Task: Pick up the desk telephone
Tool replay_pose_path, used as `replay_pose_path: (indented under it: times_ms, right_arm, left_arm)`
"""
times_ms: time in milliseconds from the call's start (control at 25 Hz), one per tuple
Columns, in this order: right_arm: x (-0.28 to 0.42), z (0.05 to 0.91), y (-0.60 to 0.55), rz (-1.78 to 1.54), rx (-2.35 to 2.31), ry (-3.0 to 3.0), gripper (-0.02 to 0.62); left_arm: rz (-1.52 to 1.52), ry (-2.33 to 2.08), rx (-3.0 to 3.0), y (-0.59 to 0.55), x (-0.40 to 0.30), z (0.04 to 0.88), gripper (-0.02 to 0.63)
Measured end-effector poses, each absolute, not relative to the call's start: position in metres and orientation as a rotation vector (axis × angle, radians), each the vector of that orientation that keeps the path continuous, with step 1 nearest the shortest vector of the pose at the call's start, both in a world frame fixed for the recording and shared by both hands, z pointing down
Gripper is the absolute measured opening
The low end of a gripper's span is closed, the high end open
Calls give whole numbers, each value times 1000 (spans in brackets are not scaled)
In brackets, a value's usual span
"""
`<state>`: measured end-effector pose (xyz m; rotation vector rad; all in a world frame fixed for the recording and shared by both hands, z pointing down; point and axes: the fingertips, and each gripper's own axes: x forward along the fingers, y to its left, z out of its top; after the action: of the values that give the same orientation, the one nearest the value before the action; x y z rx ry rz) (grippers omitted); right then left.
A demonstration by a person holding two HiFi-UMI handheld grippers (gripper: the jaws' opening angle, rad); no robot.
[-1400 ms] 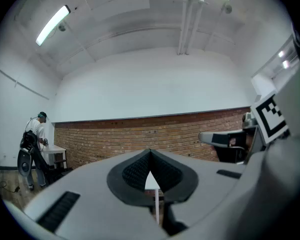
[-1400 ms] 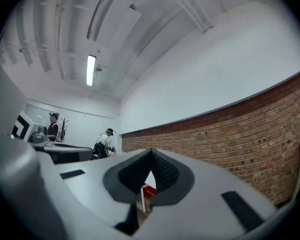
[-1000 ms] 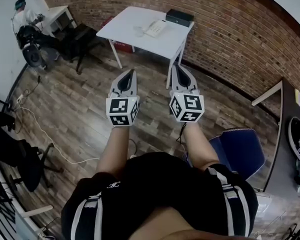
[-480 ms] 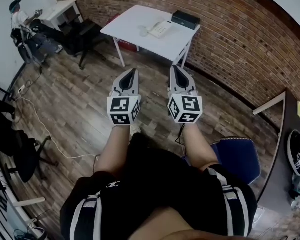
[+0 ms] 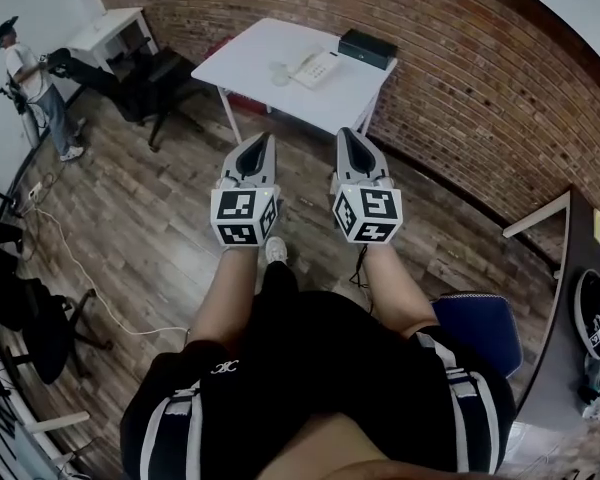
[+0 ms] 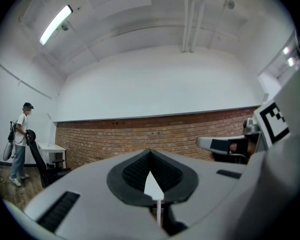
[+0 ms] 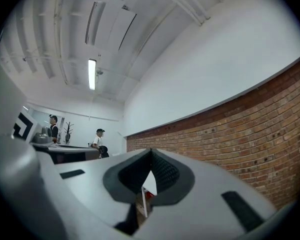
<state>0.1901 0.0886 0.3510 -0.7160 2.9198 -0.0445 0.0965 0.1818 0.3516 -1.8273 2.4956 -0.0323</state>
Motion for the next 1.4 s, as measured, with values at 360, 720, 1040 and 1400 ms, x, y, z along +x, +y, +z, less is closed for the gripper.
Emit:
replay_pose_path:
  times_ms: [360, 720, 1040, 1400]
  right_arm:
    - [112, 354, 22, -92, -754, 2908, -2]
    - [20, 348, -33, -34, -778, 2952, -2]
    - [-43, 360, -81, -46, -887, 2959, -2]
    - [-70, 379, -130, -95, -1081, 2901, -2]
  left_arm:
    - [-31, 2468, -1887, 111, 15, 356, -2]
    - [-10, 2456, -1955, 39, -77, 349, -2]
    - [-20, 2438, -2030, -11, -148, 360, -2]
    - [-59, 2372, -2162, -54, -195, 383, -2]
